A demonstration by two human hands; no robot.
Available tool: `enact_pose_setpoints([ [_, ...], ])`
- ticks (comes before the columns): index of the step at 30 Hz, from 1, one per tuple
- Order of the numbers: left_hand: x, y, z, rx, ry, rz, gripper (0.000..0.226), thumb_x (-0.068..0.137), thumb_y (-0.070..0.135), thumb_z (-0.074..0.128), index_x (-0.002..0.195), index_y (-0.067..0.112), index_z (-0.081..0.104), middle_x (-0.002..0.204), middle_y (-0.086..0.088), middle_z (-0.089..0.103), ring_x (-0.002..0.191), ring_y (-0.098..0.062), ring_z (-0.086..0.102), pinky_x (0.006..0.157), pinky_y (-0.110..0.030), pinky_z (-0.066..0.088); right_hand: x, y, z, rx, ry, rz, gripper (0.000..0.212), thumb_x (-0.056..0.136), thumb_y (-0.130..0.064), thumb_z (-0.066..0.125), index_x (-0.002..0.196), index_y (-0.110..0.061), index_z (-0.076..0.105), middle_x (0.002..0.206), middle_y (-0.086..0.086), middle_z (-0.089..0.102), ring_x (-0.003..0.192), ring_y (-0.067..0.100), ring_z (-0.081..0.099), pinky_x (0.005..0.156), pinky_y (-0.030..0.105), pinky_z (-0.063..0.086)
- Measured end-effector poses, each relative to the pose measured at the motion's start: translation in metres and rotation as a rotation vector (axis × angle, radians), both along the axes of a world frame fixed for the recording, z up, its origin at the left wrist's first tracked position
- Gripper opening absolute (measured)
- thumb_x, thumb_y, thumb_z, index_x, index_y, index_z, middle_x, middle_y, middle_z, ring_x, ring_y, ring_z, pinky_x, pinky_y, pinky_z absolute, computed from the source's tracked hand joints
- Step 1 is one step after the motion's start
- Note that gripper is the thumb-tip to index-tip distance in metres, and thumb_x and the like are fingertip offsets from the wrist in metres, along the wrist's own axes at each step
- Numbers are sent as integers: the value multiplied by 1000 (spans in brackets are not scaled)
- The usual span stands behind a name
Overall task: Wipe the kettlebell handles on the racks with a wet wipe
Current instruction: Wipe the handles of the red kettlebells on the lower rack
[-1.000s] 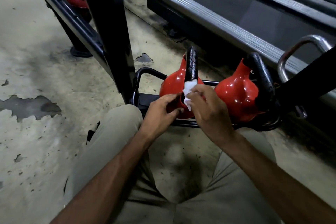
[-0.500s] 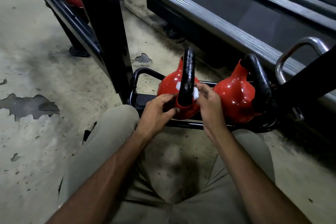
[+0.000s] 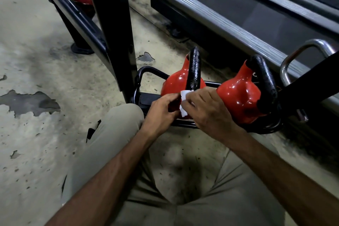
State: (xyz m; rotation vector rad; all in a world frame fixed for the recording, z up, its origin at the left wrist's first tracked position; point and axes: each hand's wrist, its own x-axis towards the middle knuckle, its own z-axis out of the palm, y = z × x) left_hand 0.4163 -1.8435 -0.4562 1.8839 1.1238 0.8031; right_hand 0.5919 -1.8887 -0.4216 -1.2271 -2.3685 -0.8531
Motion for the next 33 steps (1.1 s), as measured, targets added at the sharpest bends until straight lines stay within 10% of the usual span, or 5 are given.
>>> enact_pose_setpoints([
  [9,-5,4,-8,-204,-20,60,38,72,4,76,105,24,74,93,8,78,90,-11,73,85,-38,60,-55,54,58,-567,-644,-432,35,102,-35,42,103,-21,75,103,5,74,125,34,52,120,65,9],
  [15,-5,2,-4,-184,-59,4,34,78,3,78,99,30,72,93,12,76,93,0,70,83,-22,54,-38,34,65,-401,-533,-119,22,96,-20,51,95,-22,72,101,3,67,111,31,51,103,48,38],
  [19,-5,2,-3,-114,-27,-23,41,79,5,80,117,19,72,105,15,73,99,3,66,91,-18,51,-11,8,38,-204,-158,-29,26,101,-3,42,91,-11,64,92,10,58,86,29,54,77,42,43],
  [25,-9,13,6,-88,24,-57,46,84,15,81,128,26,72,116,11,75,101,9,66,91,-1,43,-16,-12,0,-222,909,-318,16,92,-3,68,107,-9,68,105,4,65,98,17,62,82,27,51],
  [33,-4,18,21,40,121,-102,85,84,25,83,157,25,40,149,9,53,133,2,48,110,-10,33,-20,40,12,-740,1962,-317,30,94,-4,45,87,-8,73,89,13,74,76,28,67,75,38,53],
])
